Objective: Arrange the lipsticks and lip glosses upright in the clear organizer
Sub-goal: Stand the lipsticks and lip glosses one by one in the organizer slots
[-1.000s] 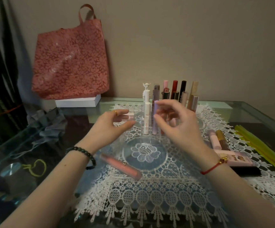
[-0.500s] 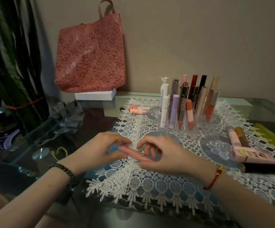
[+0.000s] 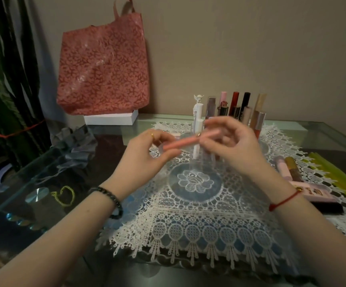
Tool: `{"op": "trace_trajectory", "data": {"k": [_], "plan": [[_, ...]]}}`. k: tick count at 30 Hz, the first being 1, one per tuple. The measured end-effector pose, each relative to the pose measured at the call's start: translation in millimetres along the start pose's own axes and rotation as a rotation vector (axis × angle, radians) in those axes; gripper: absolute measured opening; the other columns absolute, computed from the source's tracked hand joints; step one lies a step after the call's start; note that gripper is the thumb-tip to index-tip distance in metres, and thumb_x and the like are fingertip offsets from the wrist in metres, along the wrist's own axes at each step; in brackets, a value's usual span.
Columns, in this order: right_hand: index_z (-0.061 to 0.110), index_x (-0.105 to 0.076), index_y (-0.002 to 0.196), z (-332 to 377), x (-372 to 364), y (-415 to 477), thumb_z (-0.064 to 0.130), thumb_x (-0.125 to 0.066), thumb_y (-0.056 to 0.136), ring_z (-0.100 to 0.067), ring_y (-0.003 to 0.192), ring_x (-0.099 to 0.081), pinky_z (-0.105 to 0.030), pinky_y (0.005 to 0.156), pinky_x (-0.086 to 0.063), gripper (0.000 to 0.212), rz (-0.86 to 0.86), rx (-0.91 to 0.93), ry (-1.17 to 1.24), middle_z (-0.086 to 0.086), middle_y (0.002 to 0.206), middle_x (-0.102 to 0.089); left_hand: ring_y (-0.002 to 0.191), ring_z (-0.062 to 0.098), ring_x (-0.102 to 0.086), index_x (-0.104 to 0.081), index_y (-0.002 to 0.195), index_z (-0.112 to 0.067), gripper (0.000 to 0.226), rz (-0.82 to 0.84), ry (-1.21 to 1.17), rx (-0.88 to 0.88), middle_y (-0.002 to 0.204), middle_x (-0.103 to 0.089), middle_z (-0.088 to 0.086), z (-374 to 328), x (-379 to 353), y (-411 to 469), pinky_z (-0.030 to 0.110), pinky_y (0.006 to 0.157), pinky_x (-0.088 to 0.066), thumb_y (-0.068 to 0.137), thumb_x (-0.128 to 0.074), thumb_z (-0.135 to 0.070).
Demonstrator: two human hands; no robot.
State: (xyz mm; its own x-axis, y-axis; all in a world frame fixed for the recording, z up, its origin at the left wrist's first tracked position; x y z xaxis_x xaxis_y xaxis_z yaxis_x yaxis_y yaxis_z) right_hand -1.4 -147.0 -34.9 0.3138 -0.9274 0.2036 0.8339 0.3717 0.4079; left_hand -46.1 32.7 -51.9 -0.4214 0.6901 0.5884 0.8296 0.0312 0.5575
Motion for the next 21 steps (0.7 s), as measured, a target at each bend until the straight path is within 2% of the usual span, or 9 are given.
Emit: {"op": "trace_trajectory", "data": {"k": [4,8,12,16,21], "plan": [[0.013,-0.057,0.102,-7,21,9,0.0,-0.063,0.076,-0.013,0.086,-0.067,-0.018,0.069,-0.053,0.029,-0.223,-0.051,0.4,0.0,0.092,-0.067,0.077,0.001,-0.055,-0.058,0.086,-0.03,0.018,-0.115,-0.18,0.06,0.082,-0.06,-0.017,-31,-34,23,0.007,0.069,-0.041,0.074,-0.07,-0.025],[0.005,-0.053,0.115,-15,33,15,0.003,-0.063,0.079,-0.017,0.093,-0.066,-0.025,0.075,-0.053,0.037,-0.329,-0.047,0.451,-0.008,0.104,-0.066,0.075,0.002,-0.055,-0.06,0.09,-0.027,0.019,-0.155,-0.285,0.052,0.084,-0.062,-0.014,-46,-67,41,0.008,0.065,-0.042,0.074,-0.07,-0.029],[0.011,-0.056,0.111,-14,54,17,0.004,-0.061,0.082,-0.014,0.093,-0.065,-0.022,0.074,-0.053,0.031,-0.421,-0.022,0.31,-0.004,0.102,-0.065,0.089,0.005,-0.055,-0.06,0.1,-0.026,0.025,-0.155,-0.303,0.043,0.097,-0.062,-0.007,-50,-96,50,0.02,0.08,-0.046,0.076,-0.068,-0.029],[0.021,-0.054,0.111,-15,75,17,0.006,-0.058,0.084,0.012,0.074,-0.06,-0.01,0.066,-0.052,0.031,-0.536,-0.001,0.017,0.011,0.094,-0.059,0.102,0.004,-0.05,-0.057,0.106,-0.03,0.028,-0.261,-0.216,-0.007,0.107,-0.059,-0.009,-43,-104,50,0.028,0.092,-0.043,0.079,-0.064,-0.03],[0.017,-0.052,0.121,-33,79,17,0.009,-0.058,0.084,0.001,0.084,-0.054,-0.014,0.069,-0.05,0.039,-0.511,-0.042,-0.225,0.009,0.105,-0.057,0.112,0.003,-0.036,-0.053,0.115,-0.026,0.039,-0.429,-0.096,0.032,0.117,-0.043,-0.01,-21,-89,44,0.023,0.099,-0.027,0.078,-0.064,-0.03]]}}
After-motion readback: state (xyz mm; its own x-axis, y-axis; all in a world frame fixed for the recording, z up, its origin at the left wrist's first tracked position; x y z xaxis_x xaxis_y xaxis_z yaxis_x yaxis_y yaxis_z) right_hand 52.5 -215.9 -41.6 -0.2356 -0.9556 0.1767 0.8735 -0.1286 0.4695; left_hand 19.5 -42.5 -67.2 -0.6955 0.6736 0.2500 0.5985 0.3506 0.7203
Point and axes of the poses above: each hand's wrist, its own y-axis towards the middle knuckle, its own x-axis out of the back of the hand, z = x × y, the point moved 2 cm from there along y, towards the middle knuckle
